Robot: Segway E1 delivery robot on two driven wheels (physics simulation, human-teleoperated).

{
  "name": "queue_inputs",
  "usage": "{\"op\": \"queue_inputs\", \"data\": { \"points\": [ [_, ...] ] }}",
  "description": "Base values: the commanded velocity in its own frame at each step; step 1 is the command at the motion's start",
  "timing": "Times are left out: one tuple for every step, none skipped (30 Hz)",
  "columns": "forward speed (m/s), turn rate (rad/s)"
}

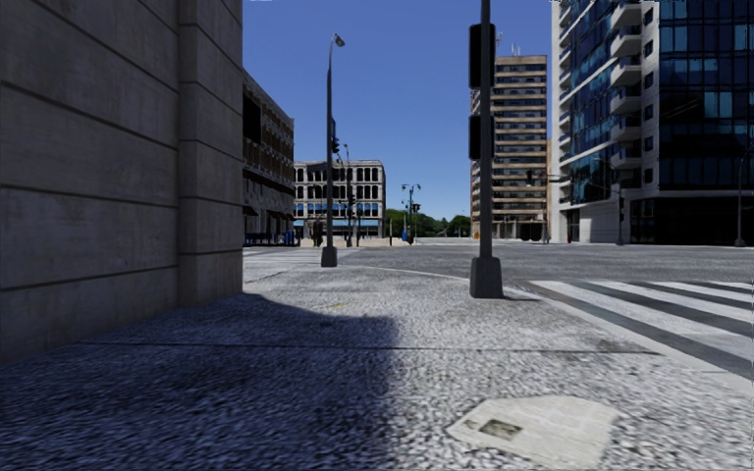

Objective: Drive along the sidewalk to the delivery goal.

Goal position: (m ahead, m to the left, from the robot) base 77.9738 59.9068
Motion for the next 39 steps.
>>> {"op": "queue_inputs", "data": {
  "points": [
    [2.00, 0.34],
    [2.00, 0.01],
    [2.00, 0.00],
    [2.00, 0.00],
    [2.00, 0.00],
    [2.00, 0.00],
    [2.00, 0.00],
    [2.00, 0.00],
    [2.00, 0.00],
    [2.00, 0.00],
    [2.00, 0.00],
    [2.00, 0.00],
    [2.00, 0.00],
    [2.00, 0.00],
    [2.00, 0.00],
    [2.00, 0.00],
    [2.00, 0.00],
    [2.00, 0.00],
    [2.00, 0.00],
    [2.00, 0.00],
    [2.00, 0.00],
    [2.00, 0.00],
    [2.00, 0.00],
    [2.00, 0.00],
    [2.00, 0.07],
    [2.00, 0.14],
    [2.00, 0.14],
    [2.00, 0.26],
    [2.00, 0.33],
    [2.00, 0.35],
    [2.00, 0.35],
    [2.00, 0.35],
    [2.00, 0.35],
    [2.00, 0.35],
    [2.00, 0.35],
    [2.00, 0.35],
    [2.00, 0.35],
    [2.00, 0.35],
    [2.00, 0.35]
  ]
}}
